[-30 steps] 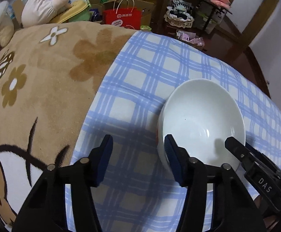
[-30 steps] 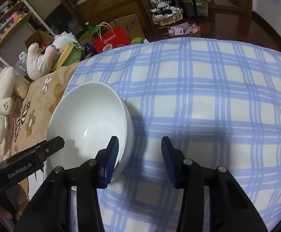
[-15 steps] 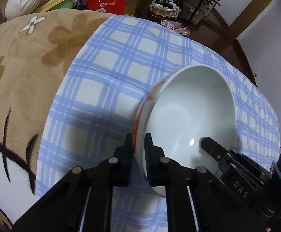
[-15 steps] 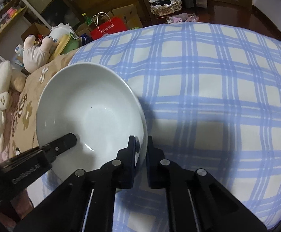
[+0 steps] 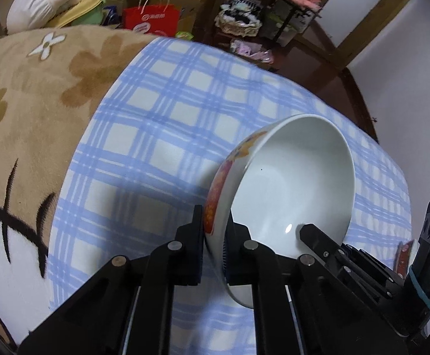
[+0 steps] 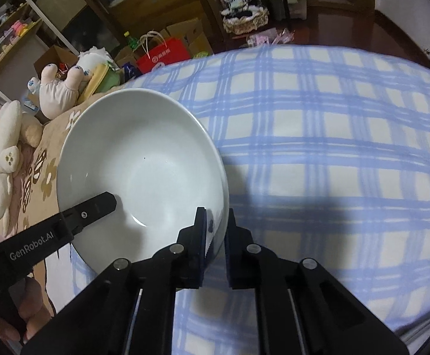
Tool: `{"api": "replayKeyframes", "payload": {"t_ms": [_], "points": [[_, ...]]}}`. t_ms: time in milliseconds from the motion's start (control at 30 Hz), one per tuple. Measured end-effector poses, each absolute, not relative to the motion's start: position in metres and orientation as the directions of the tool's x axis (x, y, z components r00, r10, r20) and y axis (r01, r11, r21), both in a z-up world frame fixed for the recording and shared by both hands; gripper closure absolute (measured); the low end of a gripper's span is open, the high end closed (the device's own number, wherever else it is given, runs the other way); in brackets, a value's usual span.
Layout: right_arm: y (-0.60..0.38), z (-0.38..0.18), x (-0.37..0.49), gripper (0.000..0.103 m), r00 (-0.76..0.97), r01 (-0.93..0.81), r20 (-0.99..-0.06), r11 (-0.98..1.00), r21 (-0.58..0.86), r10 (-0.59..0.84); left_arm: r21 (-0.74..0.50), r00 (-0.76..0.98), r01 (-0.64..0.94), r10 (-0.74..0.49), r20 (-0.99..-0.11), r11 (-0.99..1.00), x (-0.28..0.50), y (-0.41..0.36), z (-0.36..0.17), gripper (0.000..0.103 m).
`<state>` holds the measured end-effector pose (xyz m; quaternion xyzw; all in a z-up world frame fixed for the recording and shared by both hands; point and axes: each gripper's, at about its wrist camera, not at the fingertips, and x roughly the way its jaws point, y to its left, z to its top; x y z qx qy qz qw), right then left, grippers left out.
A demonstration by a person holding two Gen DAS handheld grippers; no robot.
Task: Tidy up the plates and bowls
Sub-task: 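Lift and carry the held bowls across the table with both tools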
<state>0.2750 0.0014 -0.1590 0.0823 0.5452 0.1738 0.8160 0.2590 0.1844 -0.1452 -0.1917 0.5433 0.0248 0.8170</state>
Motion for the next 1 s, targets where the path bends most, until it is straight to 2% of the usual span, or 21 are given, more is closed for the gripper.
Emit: {"api": "replayKeyframes", "payload": {"t_ms": [233,667,1000], "points": [[-0.03,-0.127,0.256,0.091,0.401,-0.176,-0.846,0.936,0.306,0.352,-0.339,0.441,-0.229,-0.213,-0.872,0.913,0.241,0.156,-0.125,0.093],[-0.077,-0.117,0.215,0.091,0.43,-0.132,-0.854,0.956,0.26,0.292,-0.249,0.406,-0.084,-0.195,-0.893,0.965,0.211,0.094,-0.11,0.09],[-0.097,-0.115,0.197,0.09,0.46,-0.097,-0.856,0.971,0.216,0.237,-0.261,0.37,-0.006,-0.24,-0.897,0.965,0.209,0.073,-0.112,0.09]]}}
